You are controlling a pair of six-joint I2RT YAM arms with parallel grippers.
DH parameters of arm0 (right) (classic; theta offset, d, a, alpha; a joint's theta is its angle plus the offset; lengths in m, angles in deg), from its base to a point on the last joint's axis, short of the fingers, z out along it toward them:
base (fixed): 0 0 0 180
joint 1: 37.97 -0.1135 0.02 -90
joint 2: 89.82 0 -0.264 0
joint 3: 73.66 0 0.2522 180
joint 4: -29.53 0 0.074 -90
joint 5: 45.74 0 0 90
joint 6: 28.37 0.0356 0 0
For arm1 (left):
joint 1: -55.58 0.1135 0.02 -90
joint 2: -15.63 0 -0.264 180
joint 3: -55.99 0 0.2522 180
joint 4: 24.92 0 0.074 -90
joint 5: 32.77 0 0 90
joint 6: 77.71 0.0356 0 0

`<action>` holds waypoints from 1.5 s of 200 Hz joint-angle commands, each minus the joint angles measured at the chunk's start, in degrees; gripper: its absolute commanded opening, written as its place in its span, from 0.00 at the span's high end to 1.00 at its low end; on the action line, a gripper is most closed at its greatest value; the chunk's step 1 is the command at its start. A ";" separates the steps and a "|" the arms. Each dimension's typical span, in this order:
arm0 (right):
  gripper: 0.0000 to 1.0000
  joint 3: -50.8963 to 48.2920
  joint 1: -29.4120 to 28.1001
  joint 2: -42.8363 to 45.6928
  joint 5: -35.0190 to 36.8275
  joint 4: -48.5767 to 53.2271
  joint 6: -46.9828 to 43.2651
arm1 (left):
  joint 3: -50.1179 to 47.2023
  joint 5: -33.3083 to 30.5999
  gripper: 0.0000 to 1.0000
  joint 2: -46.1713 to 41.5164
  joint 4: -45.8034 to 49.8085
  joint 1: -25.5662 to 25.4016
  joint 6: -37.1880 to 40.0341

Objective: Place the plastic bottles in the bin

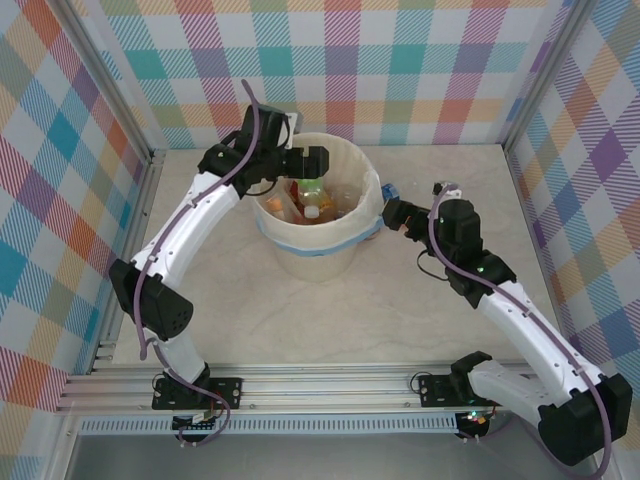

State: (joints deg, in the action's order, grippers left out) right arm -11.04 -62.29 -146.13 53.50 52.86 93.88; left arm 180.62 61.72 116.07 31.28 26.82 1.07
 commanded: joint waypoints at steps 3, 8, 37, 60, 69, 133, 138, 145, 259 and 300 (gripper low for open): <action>0.00 1.82 2.03 -1.35 -4.09 0.47 -0.12 | 1.62 3.84 0.00 -3.01 1.33 -0.03 1.97; 0.00 2.05 2.69 -1.85 -4.96 0.50 -0.32 | 0.93 4.77 0.00 -3.72 0.63 0.01 1.69; 0.00 3.73 7.20 -6.78 -11.61 0.85 -1.60 | -3.25 -0.14 0.00 -6.06 -0.10 0.09 0.29; 0.00 4.66 10.90 -11.27 -19.01 0.45 -3.58 | -7.51 -5.46 0.00 -8.12 -0.74 2.43 -2.92; 0.00 4.95 11.78 -13.20 -21.52 0.08 -5.68 | -9.96 -5.06 0.00 -9.48 -2.46 3.89 -4.22; 0.01 13.24 12.12 -33.11 -29.97 4.31 -15.29 | -16.02 -6.93 0.00 -14.02 -5.53 8.59 -8.27; 0.01 14.08 12.01 -34.64 -30.80 4.50 -15.16 | -16.38 -6.70 0.00 -14.65 -5.88 8.67 -8.35; 0.02 15.40 11.70 -36.80 -31.22 4.70 -15.04 | -16.81 -6.22 0.00 -15.36 -6.21 8.71 -8.29; 0.00 32.48 4.59 -58.08 -21.95 10.74 -18.98 | -21.75 -10.71 0.00 -29.82 -6.51 10.70 -12.69; 0.05 34.24 2.96 -61.49 -16.67 12.49 -16.77 | -25.92 -22.70 0.00 -35.20 -2.27 19.87 -16.24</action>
State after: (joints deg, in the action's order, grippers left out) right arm 20.76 -58.66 -205.65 32.17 62.69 76.02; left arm 157.14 48.87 83.16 25.82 41.45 -12.13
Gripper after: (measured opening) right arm 0.974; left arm 0.999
